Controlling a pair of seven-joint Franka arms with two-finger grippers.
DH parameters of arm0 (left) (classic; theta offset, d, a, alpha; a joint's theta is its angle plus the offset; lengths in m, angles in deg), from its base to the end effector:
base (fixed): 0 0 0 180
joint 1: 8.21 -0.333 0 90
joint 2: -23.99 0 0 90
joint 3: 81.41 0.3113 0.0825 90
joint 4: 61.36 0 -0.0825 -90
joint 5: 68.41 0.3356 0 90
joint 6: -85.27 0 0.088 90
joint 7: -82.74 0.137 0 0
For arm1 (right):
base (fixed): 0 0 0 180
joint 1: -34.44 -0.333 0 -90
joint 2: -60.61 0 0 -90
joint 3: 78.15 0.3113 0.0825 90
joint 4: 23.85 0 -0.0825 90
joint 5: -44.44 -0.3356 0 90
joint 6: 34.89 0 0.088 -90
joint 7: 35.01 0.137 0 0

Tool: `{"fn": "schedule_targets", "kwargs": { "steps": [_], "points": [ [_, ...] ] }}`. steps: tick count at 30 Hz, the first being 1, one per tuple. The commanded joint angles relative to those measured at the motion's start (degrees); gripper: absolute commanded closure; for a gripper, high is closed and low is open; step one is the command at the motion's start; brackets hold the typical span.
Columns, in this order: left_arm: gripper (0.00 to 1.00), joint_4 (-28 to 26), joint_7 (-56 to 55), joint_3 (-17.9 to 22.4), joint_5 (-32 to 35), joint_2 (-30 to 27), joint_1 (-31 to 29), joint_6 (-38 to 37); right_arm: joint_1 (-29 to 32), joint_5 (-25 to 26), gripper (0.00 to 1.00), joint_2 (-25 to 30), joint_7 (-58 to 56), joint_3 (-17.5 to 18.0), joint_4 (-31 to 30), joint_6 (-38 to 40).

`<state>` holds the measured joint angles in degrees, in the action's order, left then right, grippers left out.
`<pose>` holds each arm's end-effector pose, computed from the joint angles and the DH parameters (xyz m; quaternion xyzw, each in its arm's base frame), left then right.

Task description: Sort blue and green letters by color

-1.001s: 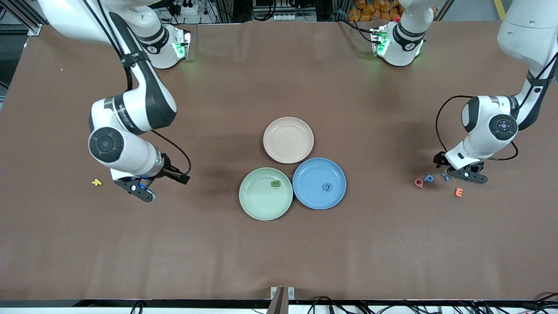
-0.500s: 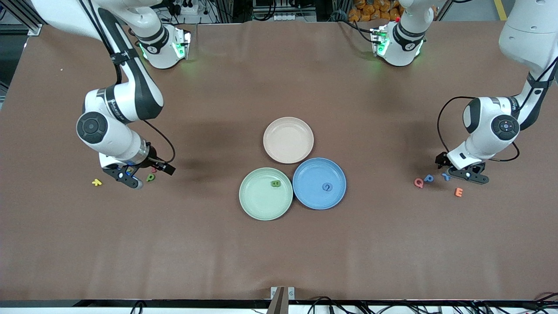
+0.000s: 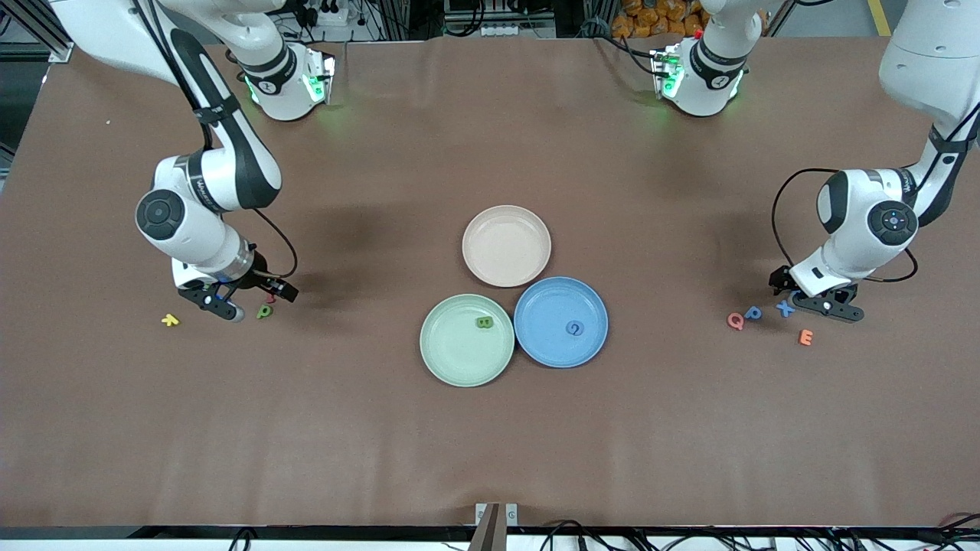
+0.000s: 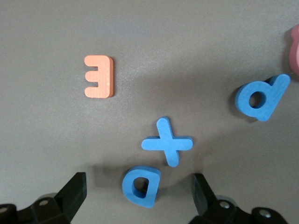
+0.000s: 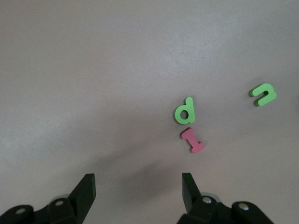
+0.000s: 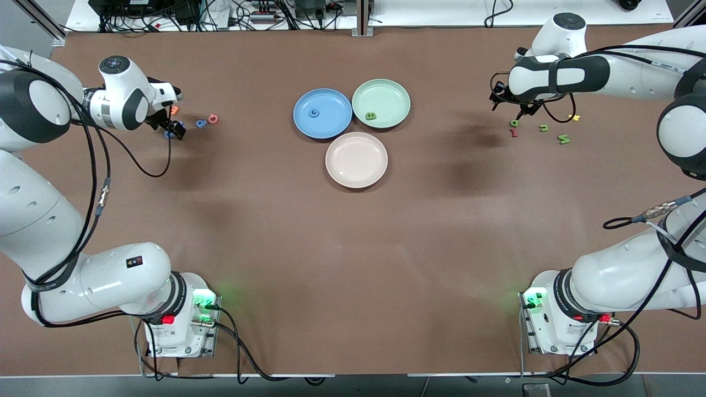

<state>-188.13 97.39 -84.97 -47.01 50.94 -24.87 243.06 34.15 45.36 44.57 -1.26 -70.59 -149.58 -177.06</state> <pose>0.5218 0.1095 0.1782 -0.9812 0.1787 -0.0213 0.0698 0.5220 0.0717 0.2617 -0.9753 0.2205 0.0002 0.0141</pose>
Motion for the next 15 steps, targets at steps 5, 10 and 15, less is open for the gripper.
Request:
{"fn": "schedule_targets", "kwargs": {
  "steps": [5,10,15],
  "points": [
    [0.0,-1.73,0.55,0.14,1.19,-1.72,-0.47,0.67,2.22,0.22,0.2,-0.74,-8.43,0.27,-0.92,-2.5],
    [0.0,-1.73,0.47,0.22,1.01,-2.07,-0.74,0.59,2.4,0.75,0.2,-2.07,-8.97,0.18,-0.92,-4.25],
    [0.0,-2.0,0.55,0.22,-0.22,-2.07,-0.91,0.59,3.1,1.01,0.21,-3.56,-10.28,-0.26,-0.74,-5.57]
  ]
}}
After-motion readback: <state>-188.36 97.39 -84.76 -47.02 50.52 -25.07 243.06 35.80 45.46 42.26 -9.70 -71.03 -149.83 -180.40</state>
